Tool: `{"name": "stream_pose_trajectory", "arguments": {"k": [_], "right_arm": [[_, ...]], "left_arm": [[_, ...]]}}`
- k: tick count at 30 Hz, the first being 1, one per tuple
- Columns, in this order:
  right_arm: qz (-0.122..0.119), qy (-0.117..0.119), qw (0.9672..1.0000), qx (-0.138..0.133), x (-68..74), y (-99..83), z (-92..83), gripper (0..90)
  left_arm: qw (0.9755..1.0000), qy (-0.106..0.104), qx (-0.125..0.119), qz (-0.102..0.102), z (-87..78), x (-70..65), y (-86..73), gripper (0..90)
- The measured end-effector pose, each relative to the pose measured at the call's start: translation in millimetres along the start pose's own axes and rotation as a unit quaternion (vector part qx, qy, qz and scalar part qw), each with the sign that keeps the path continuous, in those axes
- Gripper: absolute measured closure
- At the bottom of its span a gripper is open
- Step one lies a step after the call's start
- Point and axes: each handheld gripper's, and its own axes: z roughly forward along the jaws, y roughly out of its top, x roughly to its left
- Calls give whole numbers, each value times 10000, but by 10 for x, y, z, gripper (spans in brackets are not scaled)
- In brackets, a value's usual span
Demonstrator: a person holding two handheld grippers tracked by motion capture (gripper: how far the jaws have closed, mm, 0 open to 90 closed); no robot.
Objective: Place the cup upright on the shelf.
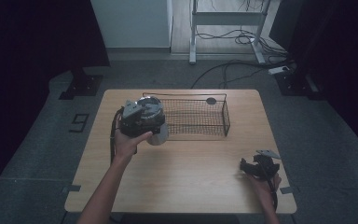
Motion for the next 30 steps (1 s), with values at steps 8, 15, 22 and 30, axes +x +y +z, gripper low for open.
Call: {"name": "stream_pose_trajectory", "arguments": {"k": [8,15,22,30], "right_arm": [[0,0,10000,0,0,0,0,65],[5,-4,10000,-13,1,-1,2,65],[6,-4,10000,-12,1,-1,2,65],[6,-4,10000,-12,1,-1,2,65]], "left_arm": [[10000,55,14,-53,85,62,68,40],[9999,107,0,-116,129,115,122,40],[9998,197,8,-79,188,155,206,40],[9993,329,105,-109,316,216,233,40]]}}
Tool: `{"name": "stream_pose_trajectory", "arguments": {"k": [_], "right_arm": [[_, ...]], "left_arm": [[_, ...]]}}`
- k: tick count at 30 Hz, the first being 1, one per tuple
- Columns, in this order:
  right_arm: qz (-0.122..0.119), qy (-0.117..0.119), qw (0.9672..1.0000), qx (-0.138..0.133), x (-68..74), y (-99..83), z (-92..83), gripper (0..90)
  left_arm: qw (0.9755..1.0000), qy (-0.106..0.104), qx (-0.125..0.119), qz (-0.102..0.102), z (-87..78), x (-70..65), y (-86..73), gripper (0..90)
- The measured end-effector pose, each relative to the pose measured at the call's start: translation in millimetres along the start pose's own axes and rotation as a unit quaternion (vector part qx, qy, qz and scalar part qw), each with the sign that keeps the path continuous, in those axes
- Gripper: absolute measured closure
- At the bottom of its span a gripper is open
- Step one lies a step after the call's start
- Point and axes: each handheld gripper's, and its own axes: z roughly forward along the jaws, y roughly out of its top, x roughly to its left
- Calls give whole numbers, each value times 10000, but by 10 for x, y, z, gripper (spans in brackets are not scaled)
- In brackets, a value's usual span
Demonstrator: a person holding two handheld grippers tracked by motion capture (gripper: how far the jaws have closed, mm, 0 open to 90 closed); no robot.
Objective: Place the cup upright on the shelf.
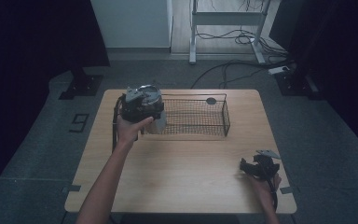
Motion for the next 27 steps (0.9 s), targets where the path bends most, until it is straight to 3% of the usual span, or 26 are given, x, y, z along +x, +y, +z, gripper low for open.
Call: {"name": "stream_pose_trajectory", "arguments": {"k": [17,27], "right_arm": [[2,-8,10000,-3,-1,3,3,66],[14,-7,10000,0,1,3,2,66]], "left_arm": [[9998,160,130,10,221,63,100,40],[9994,293,111,-130,357,149,126,40]]}}
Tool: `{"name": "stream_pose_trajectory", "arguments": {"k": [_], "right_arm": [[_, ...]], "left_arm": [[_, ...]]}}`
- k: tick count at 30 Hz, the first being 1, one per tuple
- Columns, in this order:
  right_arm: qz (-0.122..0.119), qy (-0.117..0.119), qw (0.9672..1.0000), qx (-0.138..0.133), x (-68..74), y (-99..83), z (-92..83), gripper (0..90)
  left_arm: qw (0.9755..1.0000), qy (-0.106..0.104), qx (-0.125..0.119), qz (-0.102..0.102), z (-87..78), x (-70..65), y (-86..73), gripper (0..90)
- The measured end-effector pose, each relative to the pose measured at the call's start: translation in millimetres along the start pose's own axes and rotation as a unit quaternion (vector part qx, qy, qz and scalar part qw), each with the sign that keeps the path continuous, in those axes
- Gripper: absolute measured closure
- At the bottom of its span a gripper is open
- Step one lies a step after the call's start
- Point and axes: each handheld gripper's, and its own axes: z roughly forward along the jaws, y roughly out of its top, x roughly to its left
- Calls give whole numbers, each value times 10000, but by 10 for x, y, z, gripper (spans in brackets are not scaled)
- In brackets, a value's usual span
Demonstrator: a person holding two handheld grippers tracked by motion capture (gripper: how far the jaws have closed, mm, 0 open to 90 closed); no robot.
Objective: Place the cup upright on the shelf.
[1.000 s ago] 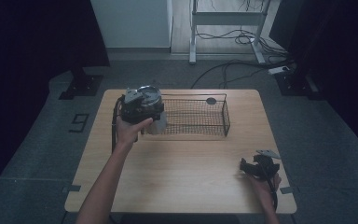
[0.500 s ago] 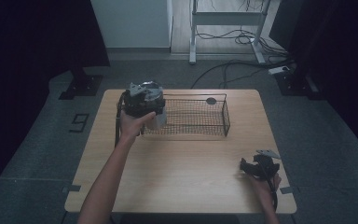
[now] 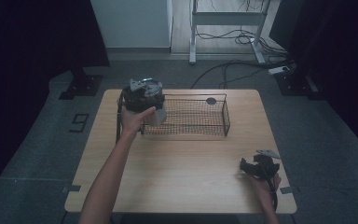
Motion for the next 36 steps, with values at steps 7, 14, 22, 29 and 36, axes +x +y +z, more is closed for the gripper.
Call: {"name": "stream_pose_trajectory", "arguments": {"k": [7,14,22,29,36], "right_arm": [[-9,0,10000,4,-1,0,-1,67],[-8,0,10000,3,-1,0,-1,67],[-6,0,10000,2,-1,0,-1,67],[-9,-1,10000,2,-1,0,-1,67],[-9,-1,10000,1,-1,-1,-1,67]], "left_arm": [[9999,32,90,-50,169,25,7,40],[9999,68,122,-97,323,31,6,40],[9993,122,267,-212,529,63,-78,40],[9989,173,396,-160,635,44,-168,40],[9981,176,558,-201,735,24,-302,40]]}}
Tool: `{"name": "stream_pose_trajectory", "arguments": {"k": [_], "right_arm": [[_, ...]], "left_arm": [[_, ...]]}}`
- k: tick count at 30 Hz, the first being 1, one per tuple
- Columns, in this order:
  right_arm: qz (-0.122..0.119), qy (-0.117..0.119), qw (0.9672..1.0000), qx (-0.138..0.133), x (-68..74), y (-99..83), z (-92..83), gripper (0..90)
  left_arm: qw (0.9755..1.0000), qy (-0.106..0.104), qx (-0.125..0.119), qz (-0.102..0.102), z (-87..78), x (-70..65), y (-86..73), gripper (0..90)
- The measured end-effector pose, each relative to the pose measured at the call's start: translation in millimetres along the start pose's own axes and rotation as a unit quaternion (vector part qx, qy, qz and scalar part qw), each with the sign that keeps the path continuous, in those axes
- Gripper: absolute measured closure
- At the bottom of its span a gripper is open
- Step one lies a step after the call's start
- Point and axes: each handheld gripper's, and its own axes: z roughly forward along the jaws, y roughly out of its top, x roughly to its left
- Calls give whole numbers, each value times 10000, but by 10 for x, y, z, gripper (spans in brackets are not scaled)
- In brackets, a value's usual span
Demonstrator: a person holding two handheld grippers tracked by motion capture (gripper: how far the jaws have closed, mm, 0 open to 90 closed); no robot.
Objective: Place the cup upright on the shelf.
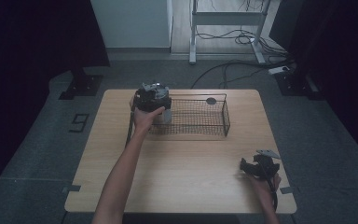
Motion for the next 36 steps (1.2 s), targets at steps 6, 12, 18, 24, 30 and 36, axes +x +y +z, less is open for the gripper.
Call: {"name": "stream_pose_trajectory", "arguments": {"k": [6,12,18,24,30,36], "right_arm": [[1,2,10000,0,0,0,0,67],[0,0,10000,0,0,0,0,67],[-2,2,10000,-1,0,0,0,68],[-2,1,10000,-2,0,0,0,68],[-4,1,10000,-1,0,0,0,68],[-2,1,10000,-2,0,0,0,68]], "left_arm": [[9999,104,85,15,80,16,-79,40],[9997,187,151,33,125,32,-135,40],[9994,259,211,39,178,44,-185,39],[9995,245,210,-6,208,42,-231,39],[9995,250,201,70,206,14,-248,39],[9990,279,226,249,204,-34,-272,37]]}}
